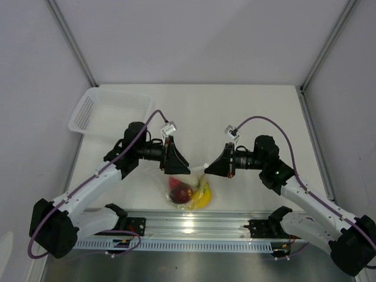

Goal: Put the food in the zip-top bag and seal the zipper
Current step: Adjust the zipper food storage bag at the center of the board, then zip the zipper food storage bag at the center of the board.

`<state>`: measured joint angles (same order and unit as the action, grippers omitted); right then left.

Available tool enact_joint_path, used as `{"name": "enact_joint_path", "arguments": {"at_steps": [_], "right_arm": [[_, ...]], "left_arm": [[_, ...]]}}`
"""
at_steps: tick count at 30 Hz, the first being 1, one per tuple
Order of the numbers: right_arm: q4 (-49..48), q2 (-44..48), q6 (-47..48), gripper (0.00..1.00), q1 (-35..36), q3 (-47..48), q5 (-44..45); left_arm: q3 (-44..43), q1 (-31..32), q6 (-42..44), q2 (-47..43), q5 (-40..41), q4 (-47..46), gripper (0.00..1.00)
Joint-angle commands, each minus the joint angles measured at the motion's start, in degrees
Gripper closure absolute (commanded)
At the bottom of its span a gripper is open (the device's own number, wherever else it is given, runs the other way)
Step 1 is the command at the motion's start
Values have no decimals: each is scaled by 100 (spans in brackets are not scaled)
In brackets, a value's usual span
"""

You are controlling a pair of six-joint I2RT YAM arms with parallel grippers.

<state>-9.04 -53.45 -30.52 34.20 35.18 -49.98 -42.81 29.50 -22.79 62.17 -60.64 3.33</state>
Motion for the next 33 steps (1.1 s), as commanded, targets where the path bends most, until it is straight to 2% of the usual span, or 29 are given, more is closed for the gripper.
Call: {"name": "enact_joint_path", "arguments": {"at_steps": [1, 4, 8, 12, 18, 21, 24, 25, 27, 29, 30, 31, 33], "right_arm": [[200, 107, 213, 100, 175, 419, 251], [350, 194, 214, 100, 228, 472, 374], [438, 221, 143, 100, 281, 525, 462], [526, 186, 64, 100, 368, 665, 559], [605, 142, 29, 100, 518, 806, 603], [631, 55, 3, 100, 562, 833, 577], [658, 28, -33, 100, 579, 841, 585], [692, 36, -33, 100, 580, 850, 594], [772, 71, 2, 100, 580, 885, 620], [877, 124, 107, 100, 580, 938, 647], [1078, 151, 143, 89, 580, 973, 647], [1140, 159, 187, 83, 580, 982, 647], [1325, 177, 318, 75, 571, 982, 708]], "left_arm": [[-360, 91, 283, -223, 131, 176, 33], [-535, 293, 371, -206, 228, 264, 29], [-694, 591, 363, -48, 527, 256, 29], [-668, 803, 266, 14, 623, -25, 30], [-668, 997, 389, 84, 896, 97, 30], [-668, 1023, 398, 146, 966, 167, 33], [-720, 1014, 468, 216, 949, 325, 54], [-720, 1014, 503, 242, 958, 378, 75], [-694, 1023, 521, 243, 975, 431, 97], [-633, 1023, 495, 208, 984, 431, 99], [-624, 1014, 477, 190, 984, 414, 99], [-554, 1023, 442, 173, 984, 318, 99], [-527, 1014, 319, 76, 1002, 195, 99]]}}
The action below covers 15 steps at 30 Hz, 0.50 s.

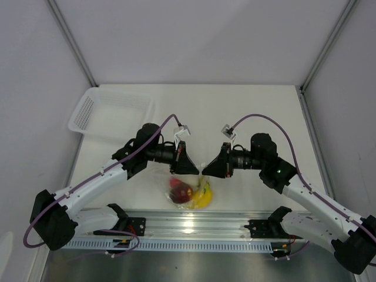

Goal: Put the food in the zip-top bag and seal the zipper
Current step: Zip the zipper food storage bag at the center of the board.

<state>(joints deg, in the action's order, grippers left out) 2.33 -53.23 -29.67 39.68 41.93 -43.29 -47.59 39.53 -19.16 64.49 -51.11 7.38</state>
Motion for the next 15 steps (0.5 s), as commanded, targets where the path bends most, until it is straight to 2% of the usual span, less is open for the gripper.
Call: {"name": "enact_joint_path", "arguments": {"at_steps": [1, 11, 15], "right_arm": [[241, 181, 268, 74, 13, 289, 57], [-144, 208, 163, 73, -31, -62, -109], [-584, 156, 32, 79, -39, -168, -224]], "left_arm": [[-22, 11, -88, -165, 57, -271, 99], [13, 11, -343, -288, -39, -518, 99], [22, 11, -396, -305, -57, -553, 99]]}}
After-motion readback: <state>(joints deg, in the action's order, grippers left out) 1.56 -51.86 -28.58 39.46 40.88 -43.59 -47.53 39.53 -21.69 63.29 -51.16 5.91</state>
